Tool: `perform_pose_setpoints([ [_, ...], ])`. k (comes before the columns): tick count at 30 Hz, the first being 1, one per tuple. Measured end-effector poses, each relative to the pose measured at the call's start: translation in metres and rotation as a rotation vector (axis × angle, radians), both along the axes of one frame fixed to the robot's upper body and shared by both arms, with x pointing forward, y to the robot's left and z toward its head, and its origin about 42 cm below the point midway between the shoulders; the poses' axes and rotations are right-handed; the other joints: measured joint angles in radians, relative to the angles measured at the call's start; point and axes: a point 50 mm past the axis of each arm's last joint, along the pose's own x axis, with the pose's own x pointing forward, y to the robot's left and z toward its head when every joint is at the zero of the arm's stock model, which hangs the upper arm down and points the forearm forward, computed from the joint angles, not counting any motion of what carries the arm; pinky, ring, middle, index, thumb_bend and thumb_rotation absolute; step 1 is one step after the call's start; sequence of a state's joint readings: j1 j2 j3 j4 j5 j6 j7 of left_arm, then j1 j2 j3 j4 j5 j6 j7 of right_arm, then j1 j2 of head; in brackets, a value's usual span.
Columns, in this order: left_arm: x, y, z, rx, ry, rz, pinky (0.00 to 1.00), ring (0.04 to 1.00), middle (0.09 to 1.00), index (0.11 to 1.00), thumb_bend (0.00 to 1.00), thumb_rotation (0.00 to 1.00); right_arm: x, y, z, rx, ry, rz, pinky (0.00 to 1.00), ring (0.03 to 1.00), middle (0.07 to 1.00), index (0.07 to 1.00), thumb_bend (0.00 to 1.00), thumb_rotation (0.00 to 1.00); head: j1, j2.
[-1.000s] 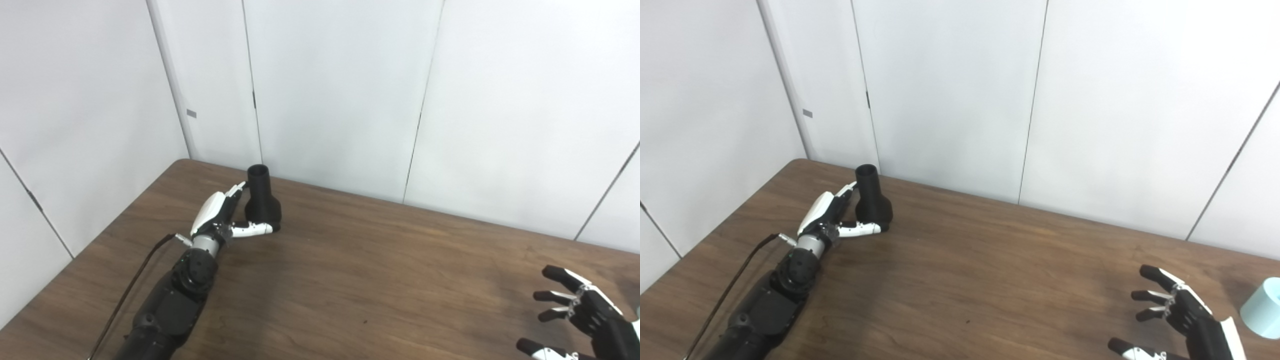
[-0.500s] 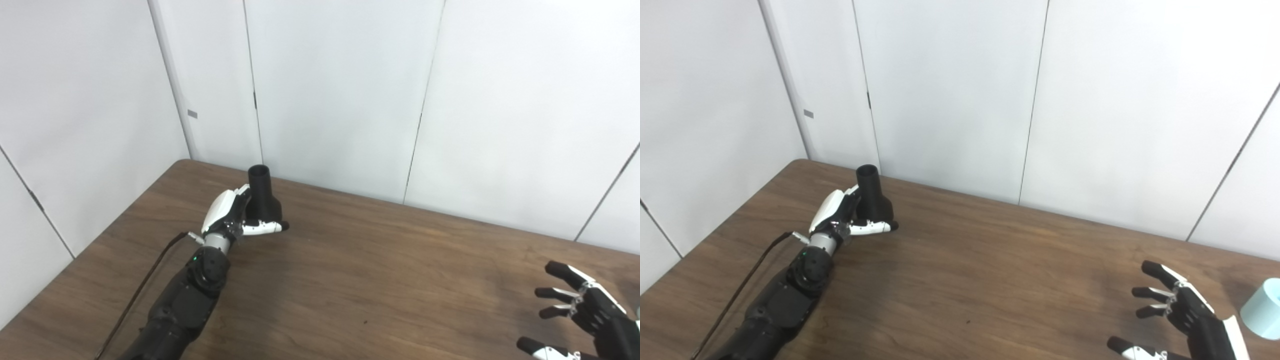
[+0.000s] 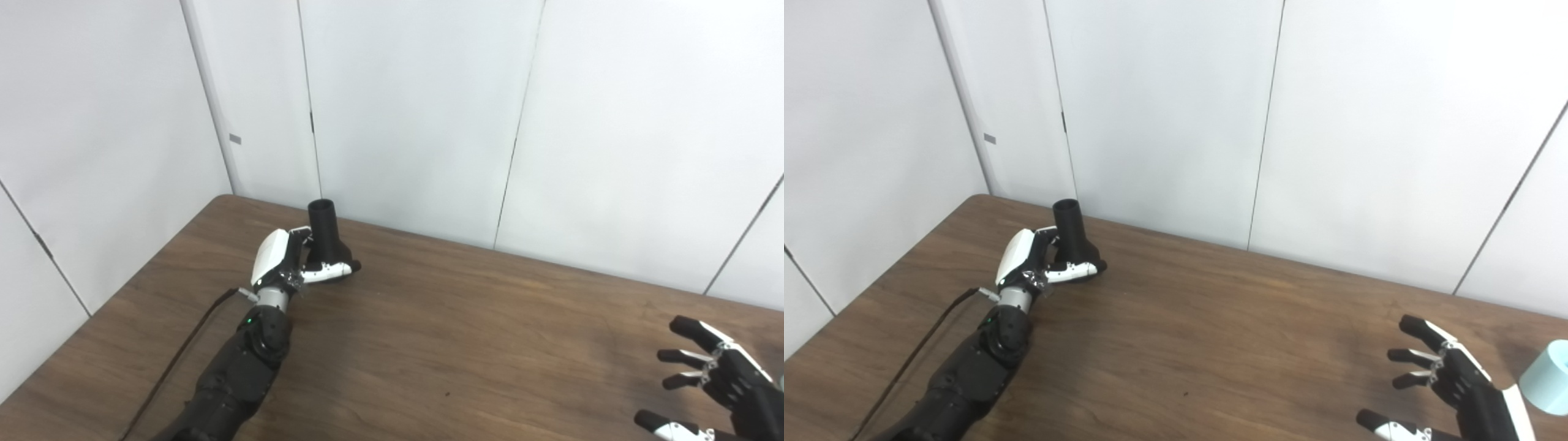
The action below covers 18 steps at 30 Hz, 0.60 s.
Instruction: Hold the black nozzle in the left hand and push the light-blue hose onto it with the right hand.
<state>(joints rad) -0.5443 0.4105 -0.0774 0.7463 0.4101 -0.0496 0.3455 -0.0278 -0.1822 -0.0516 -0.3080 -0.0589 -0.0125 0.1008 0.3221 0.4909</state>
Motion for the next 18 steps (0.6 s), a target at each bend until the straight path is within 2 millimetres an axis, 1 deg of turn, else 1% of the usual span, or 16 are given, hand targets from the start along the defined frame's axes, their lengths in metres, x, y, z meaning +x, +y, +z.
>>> perform_pose_setpoints([
  [4, -0.0007, -0.0016, -0.0034, 0.011, -0.005, 0.012, 1.0, 0.7, 0.482, 0.488, 0.53, 0.0, -0.0004, -0.0007, -0.0007, 0.006, 0.009, -0.002, 0.49, 0.673, 0.82, 0.792, 0.69, 0.0, 0.006, 0.005],
  [14, -0.0008, -0.0026, -0.0072, 0.021, -0.026, 0.0, 1.0, 0.65, 0.463, 0.501, 0.53, 0.0, -0.001, 0.0004, 0.0013, 0.002, 0.016, -0.004, 0.52, 0.693, 0.826, 0.798, 0.69, 0.0, -0.003, 0.009],
  [18, -0.0011, -0.0054, -0.0082, 0.03, -0.031, -0.013, 1.0, 0.655, 0.501, 0.478, 0.52, 0.0, -0.0015, 0.004, 0.0056, 0.001, 0.007, -0.002, 0.52, 0.69, 0.828, 0.804, 0.67, 0.0, -0.023, 0.014],
])
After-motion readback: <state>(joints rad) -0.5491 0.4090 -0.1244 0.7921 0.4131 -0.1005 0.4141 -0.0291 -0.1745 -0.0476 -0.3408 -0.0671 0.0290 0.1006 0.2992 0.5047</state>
